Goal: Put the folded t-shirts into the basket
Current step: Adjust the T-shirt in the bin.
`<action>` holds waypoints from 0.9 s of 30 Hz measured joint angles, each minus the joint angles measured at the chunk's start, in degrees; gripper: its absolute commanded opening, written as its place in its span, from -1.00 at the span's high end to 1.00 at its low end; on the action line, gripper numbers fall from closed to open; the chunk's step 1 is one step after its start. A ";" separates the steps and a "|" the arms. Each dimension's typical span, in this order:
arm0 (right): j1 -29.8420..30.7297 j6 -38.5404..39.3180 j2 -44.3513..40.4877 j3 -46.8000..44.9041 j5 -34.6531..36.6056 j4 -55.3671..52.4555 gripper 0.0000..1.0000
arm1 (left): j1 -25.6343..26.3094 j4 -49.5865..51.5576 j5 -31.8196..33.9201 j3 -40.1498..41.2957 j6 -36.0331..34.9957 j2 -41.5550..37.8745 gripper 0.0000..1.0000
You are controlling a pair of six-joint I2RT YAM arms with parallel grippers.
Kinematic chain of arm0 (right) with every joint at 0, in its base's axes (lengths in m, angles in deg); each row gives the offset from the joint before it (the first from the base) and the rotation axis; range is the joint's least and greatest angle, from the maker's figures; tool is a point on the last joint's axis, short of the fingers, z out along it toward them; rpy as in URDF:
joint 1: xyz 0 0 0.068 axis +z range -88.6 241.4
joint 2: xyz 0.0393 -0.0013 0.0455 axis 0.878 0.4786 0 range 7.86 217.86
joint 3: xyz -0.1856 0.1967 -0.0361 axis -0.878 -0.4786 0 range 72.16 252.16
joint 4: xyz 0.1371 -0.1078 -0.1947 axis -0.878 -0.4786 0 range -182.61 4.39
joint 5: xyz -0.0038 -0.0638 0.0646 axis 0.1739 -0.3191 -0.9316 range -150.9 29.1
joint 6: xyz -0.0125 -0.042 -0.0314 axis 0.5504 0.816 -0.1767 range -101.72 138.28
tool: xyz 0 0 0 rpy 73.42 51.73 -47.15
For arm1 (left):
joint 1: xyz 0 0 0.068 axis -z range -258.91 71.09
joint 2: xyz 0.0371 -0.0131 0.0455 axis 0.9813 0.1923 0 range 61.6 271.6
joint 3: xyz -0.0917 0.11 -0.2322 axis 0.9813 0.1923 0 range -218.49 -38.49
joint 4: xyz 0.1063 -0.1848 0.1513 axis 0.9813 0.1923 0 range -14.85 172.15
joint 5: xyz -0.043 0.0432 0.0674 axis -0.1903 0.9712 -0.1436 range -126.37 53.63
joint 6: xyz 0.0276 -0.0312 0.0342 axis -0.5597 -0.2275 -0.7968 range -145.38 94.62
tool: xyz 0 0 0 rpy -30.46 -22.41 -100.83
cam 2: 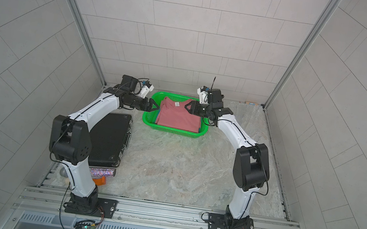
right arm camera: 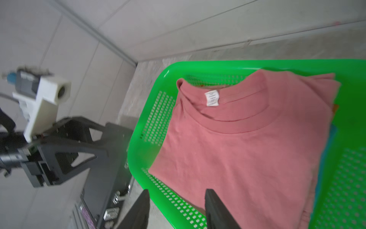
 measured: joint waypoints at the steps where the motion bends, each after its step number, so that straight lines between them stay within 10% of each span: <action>1: 0.48 -0.39 0.87 0.24 -0.59 0.11 0.50 | 1.01 -0.28 -0.57 0.02 0.02 0.57 0.05; 27: -0.33 -2.78 12.13 -6.54 -6.34 -1.11 0.59 | 5.44 -3.41 -2.69 8.22 -0.02 11.41 0.24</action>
